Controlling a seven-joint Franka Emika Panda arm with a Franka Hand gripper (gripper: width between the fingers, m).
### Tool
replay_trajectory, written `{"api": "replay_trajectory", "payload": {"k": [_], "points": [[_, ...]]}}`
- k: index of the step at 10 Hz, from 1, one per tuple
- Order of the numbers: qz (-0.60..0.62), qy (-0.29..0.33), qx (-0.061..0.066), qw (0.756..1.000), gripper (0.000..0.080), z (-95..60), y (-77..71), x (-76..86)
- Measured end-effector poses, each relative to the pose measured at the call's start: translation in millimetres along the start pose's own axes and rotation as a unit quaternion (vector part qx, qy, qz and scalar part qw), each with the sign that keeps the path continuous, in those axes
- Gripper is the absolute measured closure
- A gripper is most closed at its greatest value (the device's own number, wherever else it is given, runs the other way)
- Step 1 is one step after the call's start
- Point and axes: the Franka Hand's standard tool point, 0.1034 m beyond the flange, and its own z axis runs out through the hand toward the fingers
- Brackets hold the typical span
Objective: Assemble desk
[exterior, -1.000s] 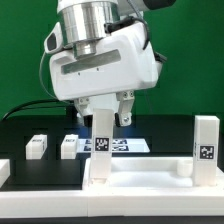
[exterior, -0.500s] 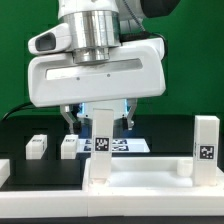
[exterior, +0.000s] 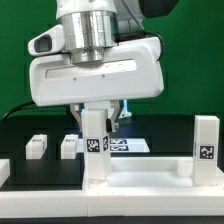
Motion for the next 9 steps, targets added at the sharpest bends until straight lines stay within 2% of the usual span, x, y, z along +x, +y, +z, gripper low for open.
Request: {"api": "replay_trajectory", "payload": {"k": [2, 4, 5, 6, 8, 9], "points": [[0.105, -0.003, 0.0, 0.994, 0.0509, -0.1, -1.6, 3.5], [0.236, -0.011, -0.002, 0.972, 0.0509, -0.1, -3.0, 8.3], [0.32, -0.017, -0.005, 0.947, 0.0509, 0.2, -5.0, 8.6], [0.407, -0.025, -0.004, 0.913, 0.0509, 0.8, -10.0, 6.5], [0.577, -0.039, 0.021, 0.816, 0.0509, 4.1, -22.1, 4.8], [0.59, -0.04, 0.02, 0.806, 0.0509, 4.6, -22.7, 4.3]]}}
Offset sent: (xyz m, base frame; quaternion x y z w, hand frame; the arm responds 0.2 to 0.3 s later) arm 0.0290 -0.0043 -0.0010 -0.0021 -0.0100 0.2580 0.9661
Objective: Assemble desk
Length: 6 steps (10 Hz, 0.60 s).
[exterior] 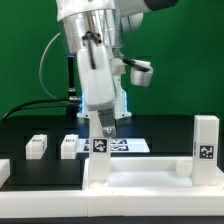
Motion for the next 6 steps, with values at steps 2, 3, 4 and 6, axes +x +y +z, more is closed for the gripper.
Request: {"api": "replay_trajectory", "payload": {"k": [2, 3, 4, 6], "points": [[-0.023, 0.0, 0.0, 1.0, 0.0405, 0.0, 0.0, 0.1], [-0.045, 0.002, -0.001, 0.999, 0.0267, -0.2, 0.2, 0.6], [-0.141, 0.006, -0.004, 0.99, 0.0187, -1.4, 0.5, 1.3], [-0.275, 0.002, -0.024, 0.961, 0.0157, -4.5, 4.4, -0.1]]}}
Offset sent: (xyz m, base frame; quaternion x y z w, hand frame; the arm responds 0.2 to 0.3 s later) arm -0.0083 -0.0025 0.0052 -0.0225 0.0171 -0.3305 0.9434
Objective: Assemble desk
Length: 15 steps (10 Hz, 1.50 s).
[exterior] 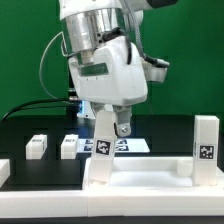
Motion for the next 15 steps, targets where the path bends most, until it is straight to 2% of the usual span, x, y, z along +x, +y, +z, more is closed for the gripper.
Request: {"api": "replay_trajectory", "payload": {"k": [3, 4, 5, 6, 7, 9, 10, 11, 13, 15], "points": [[-0.084, 0.001, 0.0, 0.996, 0.0151, 1.2, 0.6, 0.9], [-0.181, 0.006, -0.01, 0.983, 0.0151, 0.7, 2.6, 3.4], [-0.298, 0.014, -0.026, 0.954, 0.0151, -0.6, 4.3, 8.3], [-0.351, 0.011, -0.029, 0.936, 0.0151, -0.6, 4.2, 10.1], [-0.331, 0.011, -0.028, 0.943, 0.0151, 0.0, 4.0, 9.5], [-0.325, 0.011, -0.029, 0.945, 0.04, 0.2, 4.3, 9.7], [-0.294, 0.013, -0.03, 0.955, 0.04, 0.3, 6.3, 11.9], [-0.248, 0.014, -0.03, 0.968, 0.05, 0.5, 6.9, 12.6], [-0.201, 0.016, -0.029, 0.979, 0.0503, 0.7, 6.9, 12.3], [-0.021, 0.013, -0.023, 0.999, 0.0503, 1.8, 5.8, 11.1]]}}
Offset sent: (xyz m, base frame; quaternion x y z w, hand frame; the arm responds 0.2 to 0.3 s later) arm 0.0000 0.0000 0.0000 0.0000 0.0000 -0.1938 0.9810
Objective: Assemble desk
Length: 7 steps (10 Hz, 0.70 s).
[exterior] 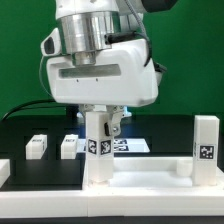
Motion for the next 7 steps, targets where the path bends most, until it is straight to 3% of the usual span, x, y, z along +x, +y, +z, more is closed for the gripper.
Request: {"api": "replay_trajectory", "payload": {"k": [2, 4, 5, 6, 7], "points": [[0.181, -0.023, 0.018, 0.983, 0.0507, -1.8, -4.7, -0.9], [0.229, -0.026, 0.021, 0.973, 0.0507, -4.7, -8.9, -1.4], [0.218, -0.026, 0.021, 0.975, 0.0415, -3.5, -7.9, -1.4], [0.185, -0.024, 0.021, 0.982, 0.0415, -3.4, -8.1, -1.6], [0.138, -0.022, 0.022, 0.99, 0.0237, -2.7, -8.1, -2.3]]}}
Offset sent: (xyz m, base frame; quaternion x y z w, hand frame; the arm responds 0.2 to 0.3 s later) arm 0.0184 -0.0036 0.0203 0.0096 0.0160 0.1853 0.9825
